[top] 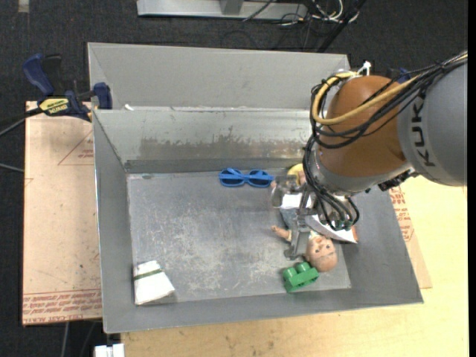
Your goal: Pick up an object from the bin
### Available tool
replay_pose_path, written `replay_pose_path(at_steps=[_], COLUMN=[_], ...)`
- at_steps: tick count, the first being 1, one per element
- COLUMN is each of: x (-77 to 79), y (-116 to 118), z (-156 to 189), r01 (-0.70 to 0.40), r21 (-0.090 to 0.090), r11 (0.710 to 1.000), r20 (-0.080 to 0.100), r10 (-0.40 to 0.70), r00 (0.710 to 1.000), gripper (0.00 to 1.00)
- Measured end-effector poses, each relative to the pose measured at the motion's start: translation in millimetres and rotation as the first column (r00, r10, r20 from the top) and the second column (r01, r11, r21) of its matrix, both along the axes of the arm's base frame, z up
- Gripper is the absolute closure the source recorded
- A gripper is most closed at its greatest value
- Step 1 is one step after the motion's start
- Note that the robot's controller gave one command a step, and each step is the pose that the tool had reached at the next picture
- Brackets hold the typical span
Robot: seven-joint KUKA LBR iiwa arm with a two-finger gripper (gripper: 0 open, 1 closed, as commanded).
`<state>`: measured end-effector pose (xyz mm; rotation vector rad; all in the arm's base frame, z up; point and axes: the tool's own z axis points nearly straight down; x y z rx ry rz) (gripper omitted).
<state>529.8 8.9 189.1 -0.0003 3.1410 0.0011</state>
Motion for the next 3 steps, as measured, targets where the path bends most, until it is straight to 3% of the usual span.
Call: replay_pose_path(at_steps=[1,2,3], x=[25.2,47.8,88.8], y=[-37.3,-42.7,-61.5], z=[-56.2,-115.6,-117.3], r01=[0.072,0.151,0.081], r21=[0.001,0.001,0.003], r11=[0.997,0.989,0.997], r20=[0.003,0.019,0.005], r10=[-0.072,-0.151,-0.081], r00=[0.997,0.988,0.997], gripper=[0.00,0.00,0.00])
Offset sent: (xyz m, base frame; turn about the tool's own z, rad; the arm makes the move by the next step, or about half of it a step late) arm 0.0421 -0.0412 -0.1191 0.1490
